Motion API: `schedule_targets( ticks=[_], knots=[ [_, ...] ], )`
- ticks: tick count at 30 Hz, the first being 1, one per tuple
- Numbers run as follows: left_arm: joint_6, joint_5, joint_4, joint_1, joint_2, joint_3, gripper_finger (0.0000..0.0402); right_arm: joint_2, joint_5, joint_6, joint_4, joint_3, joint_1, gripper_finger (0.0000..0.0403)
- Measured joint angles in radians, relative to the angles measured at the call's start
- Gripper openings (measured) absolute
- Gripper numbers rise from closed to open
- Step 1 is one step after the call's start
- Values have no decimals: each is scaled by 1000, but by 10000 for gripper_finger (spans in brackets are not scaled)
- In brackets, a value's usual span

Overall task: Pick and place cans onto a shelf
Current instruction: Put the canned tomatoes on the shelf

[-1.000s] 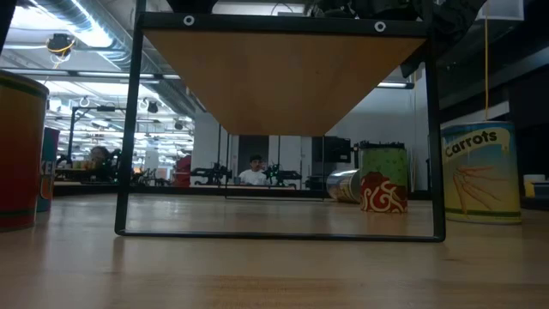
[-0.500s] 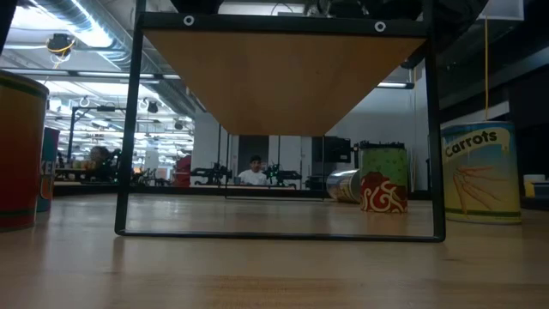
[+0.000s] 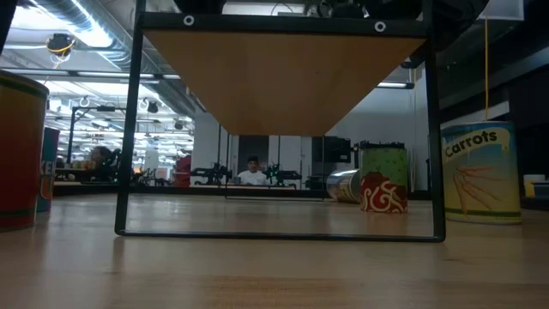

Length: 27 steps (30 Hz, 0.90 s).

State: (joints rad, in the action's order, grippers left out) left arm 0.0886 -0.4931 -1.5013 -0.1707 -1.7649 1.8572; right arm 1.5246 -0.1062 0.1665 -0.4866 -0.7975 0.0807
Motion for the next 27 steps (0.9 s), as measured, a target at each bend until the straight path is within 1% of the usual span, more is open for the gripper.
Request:
schedule_targets(
  ticks=[6, 11, 16, 27],
  knots=[
    [0, -5, 15, -2, 0, 0, 80, -14, 0, 2, 7, 0, 0, 72],
    [1, -6, 77, -6, 1, 0, 78, -49, 0, 4, 16, 0, 0, 72],
    [1, -12, 84, -10, 3, 0, 79, -83, 0, 25, 62, -1, 1, 72],
    [2, -20, 131, -32, 14, 0, 78, -86, 1, 27, 81, -1, 1, 72]
  ],
)
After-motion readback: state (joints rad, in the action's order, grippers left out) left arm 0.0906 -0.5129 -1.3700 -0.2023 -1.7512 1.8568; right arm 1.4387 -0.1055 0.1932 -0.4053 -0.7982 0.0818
